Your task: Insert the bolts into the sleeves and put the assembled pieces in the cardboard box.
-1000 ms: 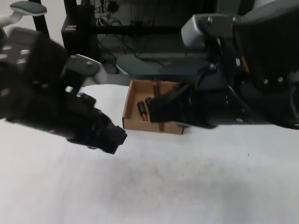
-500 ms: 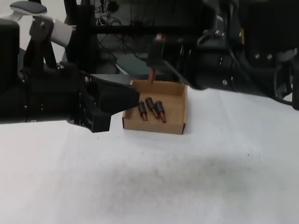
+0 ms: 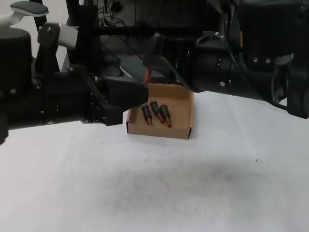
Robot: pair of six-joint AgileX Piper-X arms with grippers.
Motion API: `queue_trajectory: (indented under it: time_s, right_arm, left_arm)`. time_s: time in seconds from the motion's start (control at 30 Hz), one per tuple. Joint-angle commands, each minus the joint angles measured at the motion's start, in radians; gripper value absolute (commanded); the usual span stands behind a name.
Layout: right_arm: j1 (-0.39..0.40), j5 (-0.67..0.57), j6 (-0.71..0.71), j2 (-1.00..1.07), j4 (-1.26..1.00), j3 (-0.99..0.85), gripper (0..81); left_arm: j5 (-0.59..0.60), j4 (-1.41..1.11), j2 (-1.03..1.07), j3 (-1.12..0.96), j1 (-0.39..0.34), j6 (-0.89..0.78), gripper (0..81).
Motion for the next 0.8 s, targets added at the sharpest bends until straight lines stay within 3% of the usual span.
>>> queue_trajectory:
  time_s: [0.0, 0.77]
  right_arm:
    - [-0.002, -0.011, 0.010, -0.006, -0.032, -0.007, 0.4]
    - [0.030, -0.024, -0.015, -0.006, -0.039, -0.007, 0.4]
  left_arm:
    - [0.021, -0.045, 0.013, -0.001, 0.003, -0.014, 1.7]
    - [0.013, -0.046, 0.012, -0.001, 0.003, -0.012, 1.7]
